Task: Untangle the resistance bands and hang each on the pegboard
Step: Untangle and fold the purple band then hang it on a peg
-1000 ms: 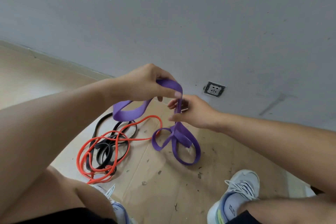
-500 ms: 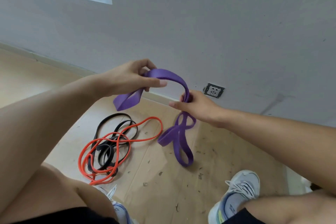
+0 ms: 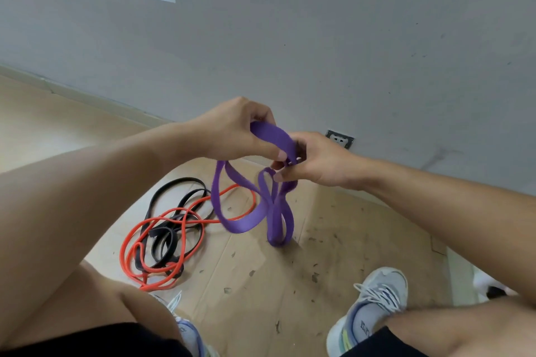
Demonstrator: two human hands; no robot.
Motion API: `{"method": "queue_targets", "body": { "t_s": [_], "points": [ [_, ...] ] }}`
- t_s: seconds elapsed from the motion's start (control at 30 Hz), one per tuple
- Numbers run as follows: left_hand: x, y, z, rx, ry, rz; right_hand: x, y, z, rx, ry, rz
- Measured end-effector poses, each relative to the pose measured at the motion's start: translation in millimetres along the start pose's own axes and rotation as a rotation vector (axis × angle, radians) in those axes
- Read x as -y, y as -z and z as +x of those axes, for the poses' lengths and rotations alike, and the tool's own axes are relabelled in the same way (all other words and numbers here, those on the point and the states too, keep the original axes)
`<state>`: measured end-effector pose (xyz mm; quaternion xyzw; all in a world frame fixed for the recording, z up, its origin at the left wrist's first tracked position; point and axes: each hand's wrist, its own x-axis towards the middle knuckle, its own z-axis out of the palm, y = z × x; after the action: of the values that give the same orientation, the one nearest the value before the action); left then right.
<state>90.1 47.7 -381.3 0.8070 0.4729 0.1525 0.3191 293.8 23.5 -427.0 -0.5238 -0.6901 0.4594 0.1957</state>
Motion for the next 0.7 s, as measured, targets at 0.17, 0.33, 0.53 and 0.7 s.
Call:
{"method": "queue_targets", "body": {
  "t_s": [0.17,0.33,0.53,0.7],
  "points": [
    [-4.3,2.9,-4.6,-0.14,-0.063,-0.297,-12.8,-6.5,-0.4,-0.058,-0.001,-0.075],
    [-2.0,11.8,0.5,-0.341,-0.093,-0.608,-30.9,-11.6,2.3,-0.096,-0.047,-0.073],
    [22.6,23.7,-5.0,-0.176,0.043,-0.445,-20.6,1.6,5.7,-0.134,-0.096,0.148],
    [24.4,11.7,-9.7,-0.01,0.095,-0.232,-5.7,9.5,8.8,-0.137,-0.01,0.319]
  ]
}}
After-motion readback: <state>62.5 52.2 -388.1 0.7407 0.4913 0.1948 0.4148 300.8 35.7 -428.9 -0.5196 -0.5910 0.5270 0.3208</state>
